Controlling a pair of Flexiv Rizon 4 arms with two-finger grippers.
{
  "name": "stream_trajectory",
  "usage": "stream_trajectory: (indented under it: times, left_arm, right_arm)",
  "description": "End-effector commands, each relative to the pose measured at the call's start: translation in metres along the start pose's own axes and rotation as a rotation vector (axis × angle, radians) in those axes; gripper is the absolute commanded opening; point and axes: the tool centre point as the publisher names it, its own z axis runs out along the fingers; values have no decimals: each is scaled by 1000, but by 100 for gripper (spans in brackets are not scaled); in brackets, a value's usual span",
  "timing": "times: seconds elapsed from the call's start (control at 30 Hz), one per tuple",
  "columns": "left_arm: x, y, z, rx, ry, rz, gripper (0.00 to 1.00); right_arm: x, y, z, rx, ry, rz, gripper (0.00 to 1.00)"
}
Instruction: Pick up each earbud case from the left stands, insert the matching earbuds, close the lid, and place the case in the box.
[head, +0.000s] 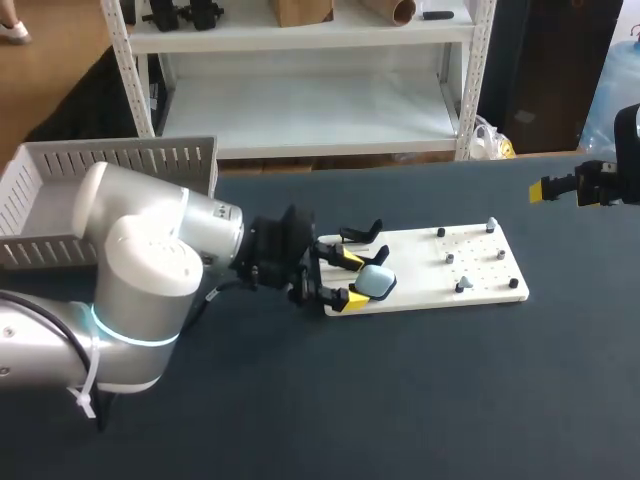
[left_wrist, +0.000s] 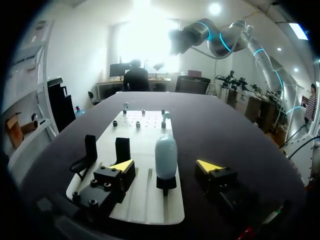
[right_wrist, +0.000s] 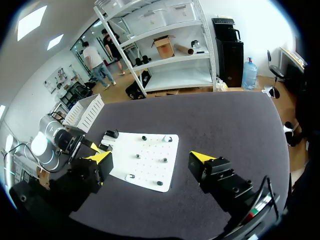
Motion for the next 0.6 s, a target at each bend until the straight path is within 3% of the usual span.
stream_trajectory:
  times: [0.03,0.17,0.6]
  left_arm:
    - [2,5,4,7,-7,3,76]
    - [1,4,6,21,-11,-2,69]
    - [-2,4,13,30,-17,-1,60]
  right_arm:
    - [0,-2,1,-6,1,-1,100]
    - [0,-2,1,-6,1,-1,100]
    - [0,-2,1,-6,1,-1,100]
